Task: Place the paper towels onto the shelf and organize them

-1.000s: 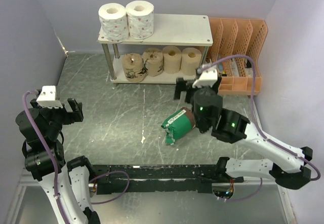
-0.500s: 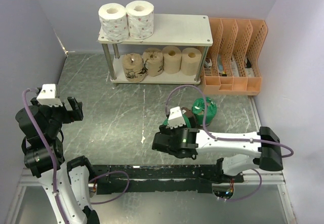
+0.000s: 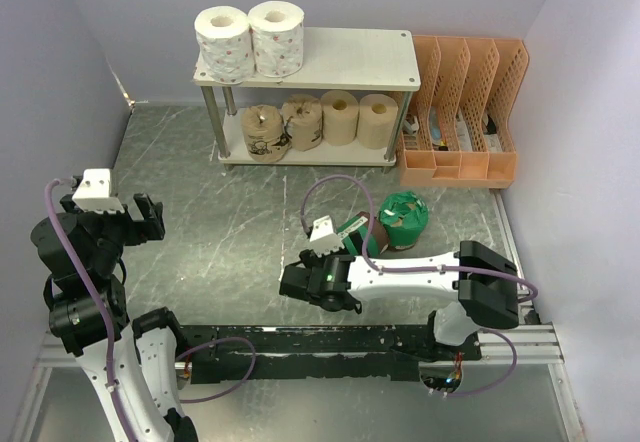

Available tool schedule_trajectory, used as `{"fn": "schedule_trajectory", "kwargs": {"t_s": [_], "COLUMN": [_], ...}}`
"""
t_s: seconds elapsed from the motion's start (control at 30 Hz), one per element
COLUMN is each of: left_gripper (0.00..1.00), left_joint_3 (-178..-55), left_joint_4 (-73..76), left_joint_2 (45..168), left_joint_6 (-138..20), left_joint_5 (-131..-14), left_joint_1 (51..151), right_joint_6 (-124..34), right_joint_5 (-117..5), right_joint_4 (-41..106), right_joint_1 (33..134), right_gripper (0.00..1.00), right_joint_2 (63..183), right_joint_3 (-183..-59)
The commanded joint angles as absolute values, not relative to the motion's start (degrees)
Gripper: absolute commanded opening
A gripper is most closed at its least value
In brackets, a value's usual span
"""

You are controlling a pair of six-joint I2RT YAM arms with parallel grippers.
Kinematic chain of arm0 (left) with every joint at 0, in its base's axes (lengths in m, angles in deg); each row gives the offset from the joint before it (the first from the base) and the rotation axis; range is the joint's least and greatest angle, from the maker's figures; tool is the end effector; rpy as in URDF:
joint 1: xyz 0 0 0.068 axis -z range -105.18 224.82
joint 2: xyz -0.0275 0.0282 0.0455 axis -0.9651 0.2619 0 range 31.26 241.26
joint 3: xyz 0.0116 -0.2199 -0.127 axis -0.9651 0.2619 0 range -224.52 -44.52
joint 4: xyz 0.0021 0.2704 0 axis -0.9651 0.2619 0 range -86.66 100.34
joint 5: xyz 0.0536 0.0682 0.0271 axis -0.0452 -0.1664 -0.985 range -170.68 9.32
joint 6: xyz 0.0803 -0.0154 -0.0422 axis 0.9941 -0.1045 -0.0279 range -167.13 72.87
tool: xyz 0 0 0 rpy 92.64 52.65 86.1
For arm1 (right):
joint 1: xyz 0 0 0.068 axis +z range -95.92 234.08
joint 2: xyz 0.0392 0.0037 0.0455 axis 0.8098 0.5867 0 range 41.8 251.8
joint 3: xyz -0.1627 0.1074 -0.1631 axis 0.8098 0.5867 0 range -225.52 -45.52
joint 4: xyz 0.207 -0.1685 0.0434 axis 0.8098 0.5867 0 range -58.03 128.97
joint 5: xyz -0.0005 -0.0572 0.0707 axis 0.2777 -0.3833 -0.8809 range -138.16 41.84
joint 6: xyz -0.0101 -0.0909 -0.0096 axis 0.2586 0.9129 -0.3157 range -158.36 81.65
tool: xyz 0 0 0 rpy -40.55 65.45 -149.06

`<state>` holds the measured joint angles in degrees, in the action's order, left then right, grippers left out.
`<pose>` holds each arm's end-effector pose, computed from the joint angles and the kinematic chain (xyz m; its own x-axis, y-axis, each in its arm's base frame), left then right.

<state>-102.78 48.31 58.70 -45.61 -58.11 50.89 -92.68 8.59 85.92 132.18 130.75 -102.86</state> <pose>0.1375 0.0264 0.3714 -0.2244 -0.0729 -0.9718 -0.0284 0.9973 -0.0683 0.1239 0.2529 0.1570 -0.5448 -0.4257 -0.7225 -0.1382 0.8954 -0.4234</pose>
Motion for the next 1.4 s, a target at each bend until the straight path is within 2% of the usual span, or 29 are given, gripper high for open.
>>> {"fn": "schedule_trajectory", "kwargs": {"t_s": [0.0, 0.33, 0.43, 0.53, 0.6, 0.87, 1.0, 1.13, 1.37], "left_gripper": [0.98, 0.98, 0.98, 0.98, 0.98, 0.98, 0.98, 0.98, 0.98], "left_joint_3": [-102.6, -102.6, -102.6, -102.6, -102.6, -102.6, -102.6, -102.6, -102.6], "left_joint_4": [46.7, 46.7, 46.7, 46.7, 46.7, 46.7, 46.7, 46.7, 46.7], "left_joint_2": [58.1, 57.9, 58.0, 58.0, 58.0, 58.2, 58.3, 58.3, 58.3], "left_joint_6": [-45.3, -45.3, -45.3, -45.3, -45.3, -45.2, -45.2, -45.3, -45.3], "left_joint_5": [-57.2, -57.1, -57.0, -57.1, -57.1, -57.0, -57.0, -57.0, -57.1], "left_joint_1": [50.2, 50.3, 50.2, 50.3, 50.3, 50.3, 50.3, 50.2, 50.2], "right_joint_6": [-90.8, -90.5, -91.1, -91.5, -92.1, -93.5, -96.2, -105.5, -107.1], "right_joint_5": [11.8, 12.9, 13.1, 12.6, 12.2, 7.5, 3.2, 0.1, -0.5], "right_joint_4": [82.9, 84.2, 84.9, 84.7, 85.0, 86.4, 81.9, 77.5, 69.1], "right_joint_1": [129.7, 125.7, 125.3, 125.1, 125.1, 125.2, 125.2, 125.0, 124.6], "right_gripper": [0.90, 0.65, 0.45, 0.13, 0.01, 0.00, 0.00, 0.00, 0.00], "right_joint_2": [131.6, 139.6, 141.8, 141.7, 140.3, 126.6, 115.9, 105.7, 97.6], "right_joint_3": [-103.3, -102.6, -104.5, -104.3, -104.0, -105.5, -106.5, -106.8, -110.7]}}
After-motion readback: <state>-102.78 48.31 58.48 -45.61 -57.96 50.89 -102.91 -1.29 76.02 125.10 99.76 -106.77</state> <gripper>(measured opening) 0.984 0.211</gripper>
